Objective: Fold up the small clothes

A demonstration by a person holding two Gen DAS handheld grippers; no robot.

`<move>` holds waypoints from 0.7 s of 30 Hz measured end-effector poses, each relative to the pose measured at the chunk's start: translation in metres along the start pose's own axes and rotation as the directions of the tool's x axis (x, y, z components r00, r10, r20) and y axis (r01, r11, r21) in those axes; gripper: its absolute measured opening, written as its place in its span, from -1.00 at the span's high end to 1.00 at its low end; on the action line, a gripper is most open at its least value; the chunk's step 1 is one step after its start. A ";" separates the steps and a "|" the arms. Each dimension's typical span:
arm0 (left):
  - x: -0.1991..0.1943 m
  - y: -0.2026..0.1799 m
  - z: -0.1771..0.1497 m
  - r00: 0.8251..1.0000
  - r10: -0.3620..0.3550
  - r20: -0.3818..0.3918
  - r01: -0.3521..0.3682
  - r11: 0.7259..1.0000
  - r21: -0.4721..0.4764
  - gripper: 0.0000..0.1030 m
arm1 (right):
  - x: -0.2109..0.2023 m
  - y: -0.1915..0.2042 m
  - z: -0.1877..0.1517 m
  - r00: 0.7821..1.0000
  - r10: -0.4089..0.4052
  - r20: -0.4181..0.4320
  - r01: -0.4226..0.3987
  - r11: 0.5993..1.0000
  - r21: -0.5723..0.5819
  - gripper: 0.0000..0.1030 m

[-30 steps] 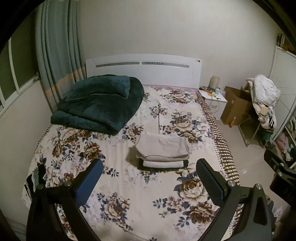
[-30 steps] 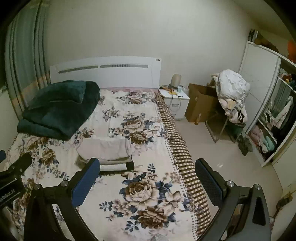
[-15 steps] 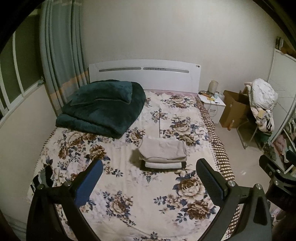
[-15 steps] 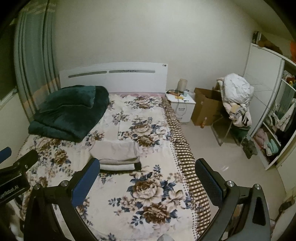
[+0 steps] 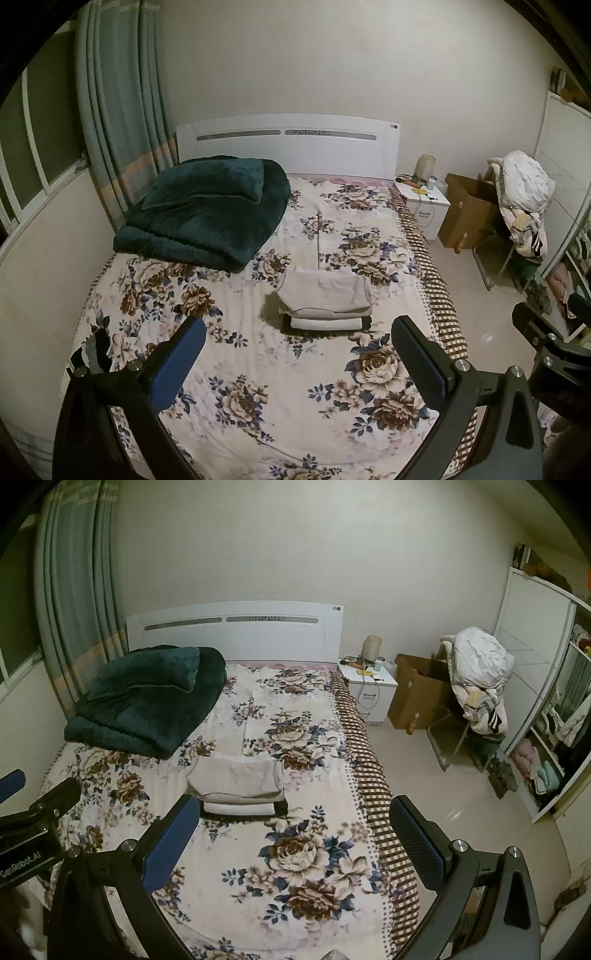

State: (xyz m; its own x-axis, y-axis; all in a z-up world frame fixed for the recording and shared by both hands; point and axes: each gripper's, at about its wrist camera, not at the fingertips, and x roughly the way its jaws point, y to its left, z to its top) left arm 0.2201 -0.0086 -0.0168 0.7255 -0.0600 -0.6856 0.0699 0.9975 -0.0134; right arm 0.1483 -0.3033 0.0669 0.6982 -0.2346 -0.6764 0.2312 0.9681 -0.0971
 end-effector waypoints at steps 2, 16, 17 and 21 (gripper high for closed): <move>-0.001 0.000 0.000 1.000 -0.003 0.002 0.003 1.000 0.000 -1.00 | 0.001 0.000 0.001 1.000 0.003 0.000 -0.003 1.000 -0.002 -1.00; -0.003 0.000 0.000 1.000 -0.004 0.002 0.004 1.000 -0.001 -1.00 | 0.001 -0.001 0.002 1.000 0.005 -0.001 -0.005 1.000 -0.003 -1.00; -0.004 -0.001 0.000 1.000 -0.004 0.003 0.004 1.000 -0.001 -1.00 | 0.000 -0.001 0.002 1.000 0.007 -0.002 -0.007 1.000 -0.003 -1.00; -0.005 -0.001 0.001 1.000 -0.003 0.006 0.003 1.000 -0.001 -1.00 | -0.001 -0.002 0.002 1.000 0.010 -0.002 -0.010 1.000 0.001 -1.00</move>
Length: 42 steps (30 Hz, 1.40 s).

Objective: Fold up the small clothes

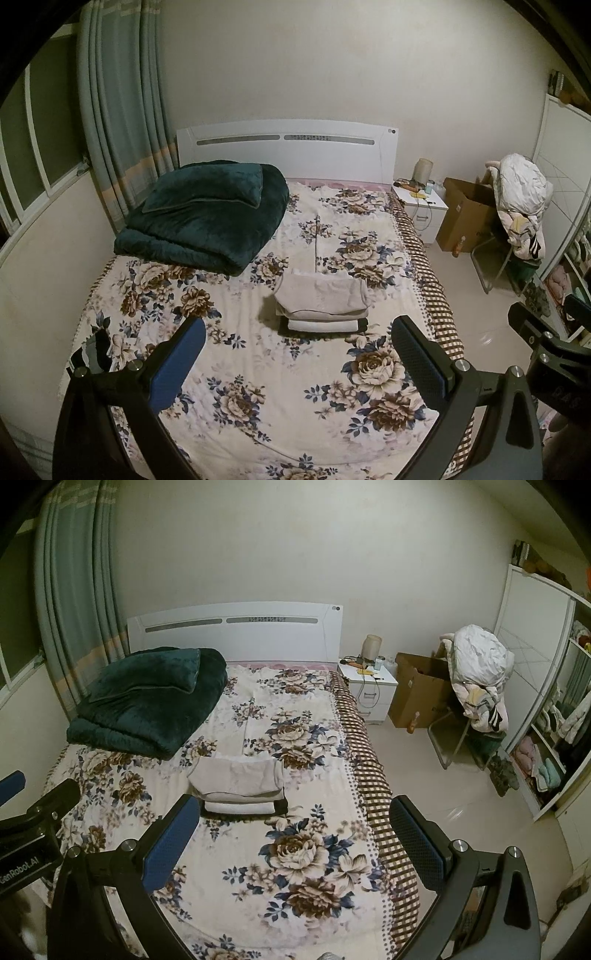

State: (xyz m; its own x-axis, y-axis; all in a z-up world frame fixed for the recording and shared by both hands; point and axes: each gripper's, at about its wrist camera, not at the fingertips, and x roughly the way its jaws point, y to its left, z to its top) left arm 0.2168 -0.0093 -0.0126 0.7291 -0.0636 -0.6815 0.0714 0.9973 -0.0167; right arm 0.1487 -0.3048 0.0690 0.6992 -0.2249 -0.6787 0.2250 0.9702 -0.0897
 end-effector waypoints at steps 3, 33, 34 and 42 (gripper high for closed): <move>-0.001 -0.002 0.001 1.000 -0.003 -0.001 0.003 1.000 -0.002 -1.00 | -0.005 0.000 -0.002 1.000 -0.005 0.007 0.005 1.000 0.006 -1.00; -0.007 -0.009 0.000 1.000 0.002 0.007 -0.002 1.000 -0.003 -1.00 | -0.012 -0.006 -0.010 1.000 -0.007 0.002 0.007 1.000 0.018 -1.00; -0.007 -0.009 0.000 1.000 0.001 0.006 -0.001 1.000 -0.003 -1.00 | -0.012 -0.006 -0.010 1.000 -0.008 0.002 0.008 1.000 0.020 -1.00; -0.008 -0.010 0.000 1.000 0.003 0.008 -0.003 1.000 -0.001 -1.00 | -0.012 -0.006 -0.010 1.000 -0.007 0.002 0.007 1.000 0.022 -1.00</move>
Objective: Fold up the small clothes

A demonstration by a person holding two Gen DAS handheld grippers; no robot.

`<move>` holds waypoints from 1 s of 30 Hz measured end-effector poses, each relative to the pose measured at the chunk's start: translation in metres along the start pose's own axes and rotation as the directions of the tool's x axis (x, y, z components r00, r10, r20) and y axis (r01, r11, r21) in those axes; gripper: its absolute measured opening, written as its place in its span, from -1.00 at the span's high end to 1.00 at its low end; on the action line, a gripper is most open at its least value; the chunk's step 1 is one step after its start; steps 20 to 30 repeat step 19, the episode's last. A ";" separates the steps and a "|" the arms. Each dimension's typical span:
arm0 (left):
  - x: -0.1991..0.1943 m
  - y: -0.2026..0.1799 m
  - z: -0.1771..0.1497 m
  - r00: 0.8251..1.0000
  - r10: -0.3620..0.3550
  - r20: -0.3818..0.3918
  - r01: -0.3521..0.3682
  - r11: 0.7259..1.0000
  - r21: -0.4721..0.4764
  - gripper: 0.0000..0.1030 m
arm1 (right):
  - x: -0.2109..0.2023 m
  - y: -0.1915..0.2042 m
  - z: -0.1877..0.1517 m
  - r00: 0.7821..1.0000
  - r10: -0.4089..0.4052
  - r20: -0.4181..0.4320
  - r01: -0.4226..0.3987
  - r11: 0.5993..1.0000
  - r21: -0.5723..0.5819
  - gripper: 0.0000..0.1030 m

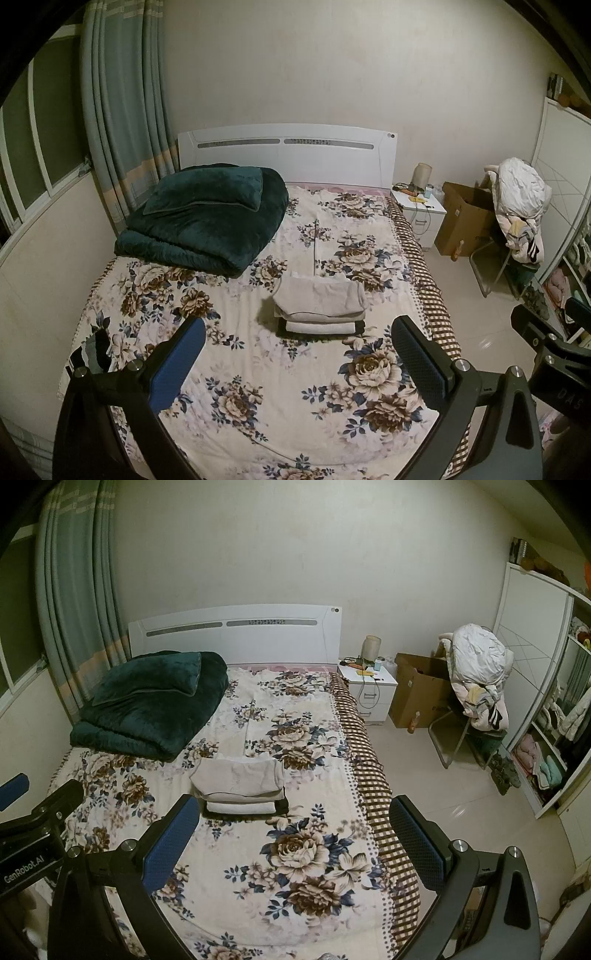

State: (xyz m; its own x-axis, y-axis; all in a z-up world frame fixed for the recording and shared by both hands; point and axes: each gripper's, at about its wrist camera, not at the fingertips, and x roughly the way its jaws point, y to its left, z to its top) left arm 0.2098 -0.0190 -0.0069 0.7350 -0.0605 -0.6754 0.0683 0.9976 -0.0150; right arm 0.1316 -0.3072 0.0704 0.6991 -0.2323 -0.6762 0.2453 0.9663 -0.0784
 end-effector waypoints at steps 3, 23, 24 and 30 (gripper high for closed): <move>0.001 0.001 -0.002 1.000 0.000 -0.001 0.000 1.000 -0.002 -1.00 | 0.000 0.000 0.000 1.000 0.002 0.000 -0.002 1.000 0.000 -1.00; -0.006 -0.004 0.006 1.000 0.011 0.016 -0.011 1.000 0.002 -1.00 | -0.002 -0.001 0.000 1.000 0.005 0.000 -0.005 1.000 0.003 -1.00; -0.006 -0.004 0.006 1.000 0.011 0.016 -0.011 1.000 0.002 -1.00 | -0.002 -0.001 0.000 1.000 0.005 0.000 -0.005 1.000 0.003 -1.00; -0.006 -0.004 0.006 1.000 0.011 0.016 -0.011 1.000 0.002 -1.00 | -0.002 -0.001 0.000 1.000 0.005 0.000 -0.005 1.000 0.003 -1.00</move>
